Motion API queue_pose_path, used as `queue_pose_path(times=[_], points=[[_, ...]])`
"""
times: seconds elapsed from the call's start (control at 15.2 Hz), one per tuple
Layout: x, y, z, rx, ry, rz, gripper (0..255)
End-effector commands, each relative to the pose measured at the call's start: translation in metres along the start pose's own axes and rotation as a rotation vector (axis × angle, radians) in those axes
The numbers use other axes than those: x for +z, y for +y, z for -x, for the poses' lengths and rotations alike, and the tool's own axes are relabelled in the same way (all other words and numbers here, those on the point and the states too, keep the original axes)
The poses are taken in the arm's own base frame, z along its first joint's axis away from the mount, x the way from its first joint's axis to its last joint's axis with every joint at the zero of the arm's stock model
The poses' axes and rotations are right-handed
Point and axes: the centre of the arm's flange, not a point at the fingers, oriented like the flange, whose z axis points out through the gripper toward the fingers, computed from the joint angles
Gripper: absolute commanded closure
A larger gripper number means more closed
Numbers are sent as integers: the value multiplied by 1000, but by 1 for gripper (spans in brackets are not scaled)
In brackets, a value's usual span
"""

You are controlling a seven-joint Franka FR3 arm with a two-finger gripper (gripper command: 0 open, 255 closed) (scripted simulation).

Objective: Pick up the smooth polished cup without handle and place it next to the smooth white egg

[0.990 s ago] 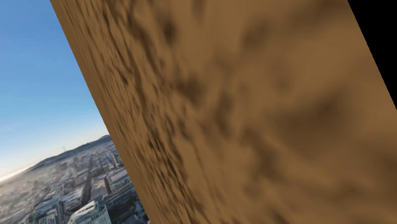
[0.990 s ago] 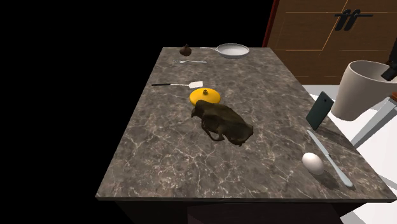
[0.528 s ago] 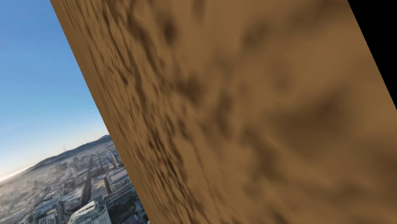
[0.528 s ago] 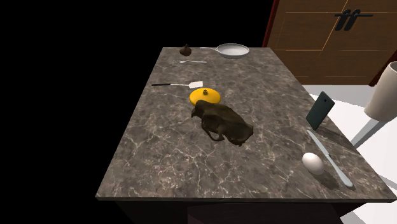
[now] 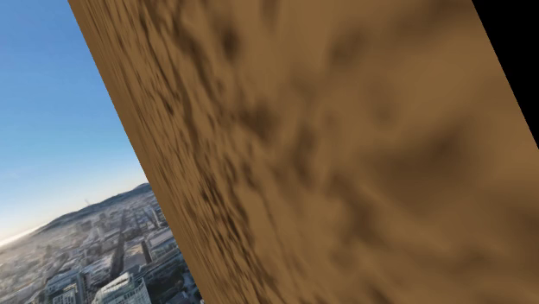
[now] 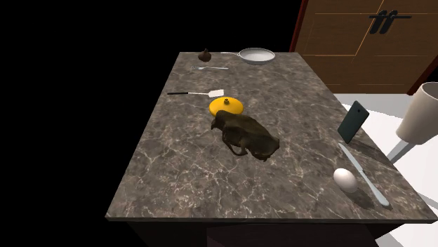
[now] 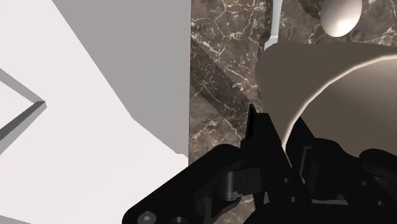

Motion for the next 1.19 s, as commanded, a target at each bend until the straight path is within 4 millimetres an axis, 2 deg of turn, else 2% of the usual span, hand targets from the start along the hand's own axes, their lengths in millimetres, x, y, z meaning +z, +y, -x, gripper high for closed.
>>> queue_pose_path(times=[0.0,1.12], points=[[10,2,1,0,1,0,255],[99,12,9,0,1,0,255]])
